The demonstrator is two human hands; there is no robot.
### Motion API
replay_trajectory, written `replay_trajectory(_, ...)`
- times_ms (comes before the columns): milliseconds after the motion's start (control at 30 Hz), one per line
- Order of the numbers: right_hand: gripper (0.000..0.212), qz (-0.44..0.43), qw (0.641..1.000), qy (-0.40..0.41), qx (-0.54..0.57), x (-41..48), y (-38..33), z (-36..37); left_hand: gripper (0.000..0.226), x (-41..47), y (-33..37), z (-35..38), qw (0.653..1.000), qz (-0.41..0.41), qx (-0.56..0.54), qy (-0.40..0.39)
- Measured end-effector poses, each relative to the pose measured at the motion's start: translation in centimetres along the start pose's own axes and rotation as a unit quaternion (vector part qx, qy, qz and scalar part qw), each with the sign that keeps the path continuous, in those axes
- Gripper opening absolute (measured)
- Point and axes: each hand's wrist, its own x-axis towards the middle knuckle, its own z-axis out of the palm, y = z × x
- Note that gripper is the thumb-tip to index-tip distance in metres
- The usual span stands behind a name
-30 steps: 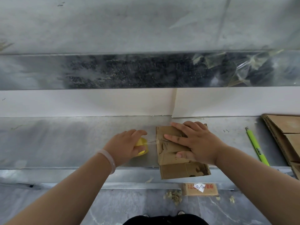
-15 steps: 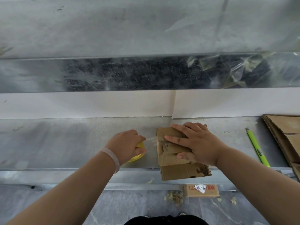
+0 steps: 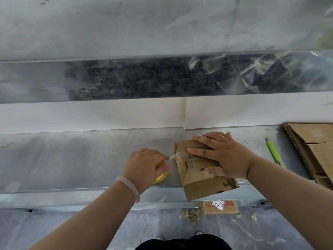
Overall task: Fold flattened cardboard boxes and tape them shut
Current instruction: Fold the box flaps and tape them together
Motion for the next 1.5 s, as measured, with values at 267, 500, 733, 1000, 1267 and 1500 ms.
replay_trajectory(267, 0.067, -0.015, 1.0, -0.001, -0.027, -0.3, 1.2, 0.7, 0.033, 1.1, 3.3, 0.6, 0.999, -0.043, -0.003, -0.005)
replay_trajectory(500, 0.072, 0.067, 0.994, 0.068, -0.044, -3.1, 1.3, 0.9, 0.018, 2.1, 4.2, 1.5, 0.998, -0.04, -0.038, 0.009)
replay_trajectory(733, 0.058, 0.592, 0.784, 0.093, 0.163, -11.5, 2.4, 5.2, 0.007, 2.1, 4.2, 1.6, 0.994, -0.065, -0.085, 0.016)
replay_trajectory(1000, 0.018, 0.634, 0.76, -0.024, 0.142, -11.1, 4.2, 6.0, 0.008, 1.9, 4.2, 1.2, 0.994, -0.063, -0.092, 0.006)
replay_trajectory(1267, 0.025, 0.627, 0.661, 0.217, 0.349, -9.6, -3.1, 3.1, 0.006, 1.9, 4.1, 0.7, 0.991, -0.051, -0.121, 0.018)
replay_trajectory(1500, 0.04, 0.393, 0.839, 0.17, 0.337, -6.1, -13.1, -3.0, 0.012, 2.0, 3.6, 0.7, 0.988, -0.068, -0.139, 0.024)
